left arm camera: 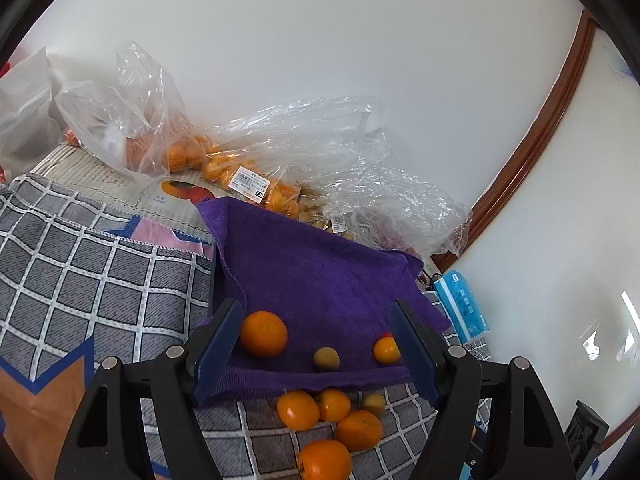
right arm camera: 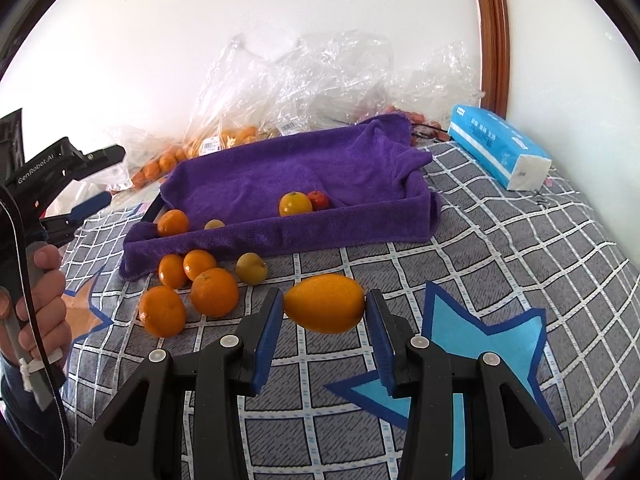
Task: Organize fruits
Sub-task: 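Withdraw both grippers from the towel toward the remaining fruit row, then grasp the oval orange with the right gripper while the left grasps a large orange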
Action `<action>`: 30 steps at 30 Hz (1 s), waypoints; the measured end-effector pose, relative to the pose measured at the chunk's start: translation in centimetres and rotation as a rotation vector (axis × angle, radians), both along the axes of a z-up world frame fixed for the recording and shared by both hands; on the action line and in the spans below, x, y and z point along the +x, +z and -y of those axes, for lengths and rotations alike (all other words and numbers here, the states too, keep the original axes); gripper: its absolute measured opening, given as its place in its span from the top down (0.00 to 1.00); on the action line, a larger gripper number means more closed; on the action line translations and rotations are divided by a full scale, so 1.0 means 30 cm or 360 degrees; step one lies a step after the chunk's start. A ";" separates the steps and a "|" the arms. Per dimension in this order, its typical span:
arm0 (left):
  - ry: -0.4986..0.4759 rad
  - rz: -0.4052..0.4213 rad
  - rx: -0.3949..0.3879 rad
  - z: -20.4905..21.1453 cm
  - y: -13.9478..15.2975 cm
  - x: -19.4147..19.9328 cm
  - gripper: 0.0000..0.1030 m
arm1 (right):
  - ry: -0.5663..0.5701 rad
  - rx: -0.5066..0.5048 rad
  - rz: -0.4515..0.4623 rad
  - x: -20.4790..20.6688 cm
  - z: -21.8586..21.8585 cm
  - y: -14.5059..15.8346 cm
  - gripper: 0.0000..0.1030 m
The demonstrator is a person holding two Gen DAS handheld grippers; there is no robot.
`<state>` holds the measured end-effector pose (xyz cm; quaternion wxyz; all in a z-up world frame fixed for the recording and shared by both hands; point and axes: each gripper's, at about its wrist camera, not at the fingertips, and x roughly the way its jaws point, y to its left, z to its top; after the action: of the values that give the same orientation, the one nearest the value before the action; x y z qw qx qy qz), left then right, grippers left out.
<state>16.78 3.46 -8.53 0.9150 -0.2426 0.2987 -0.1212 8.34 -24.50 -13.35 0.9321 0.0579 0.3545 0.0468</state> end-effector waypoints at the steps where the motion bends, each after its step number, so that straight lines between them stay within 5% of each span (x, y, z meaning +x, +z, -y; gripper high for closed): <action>1: 0.0013 0.0031 0.0014 -0.002 0.011 -0.024 0.28 | -0.0002 -0.0001 0.0003 -0.004 -0.002 0.003 0.59; 16: -0.0048 -0.0086 0.0397 -0.023 -0.047 -0.205 0.28 | 0.0018 0.0046 0.0045 -0.051 -0.009 0.001 0.59; 22: -0.0082 -0.0125 0.0418 -0.039 -0.076 -0.267 0.28 | 0.0067 0.0009 0.0041 -0.068 -0.023 -0.030 0.59; 30: -0.0250 -0.0234 0.0357 0.106 -0.147 -0.244 0.28 | 0.0098 -0.0035 0.0083 -0.124 0.003 -0.036 0.59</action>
<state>9.46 0.27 -12.94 0.8997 -0.1229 0.3946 -0.1402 4.60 -24.59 -14.42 0.9397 0.0356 0.3322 0.0732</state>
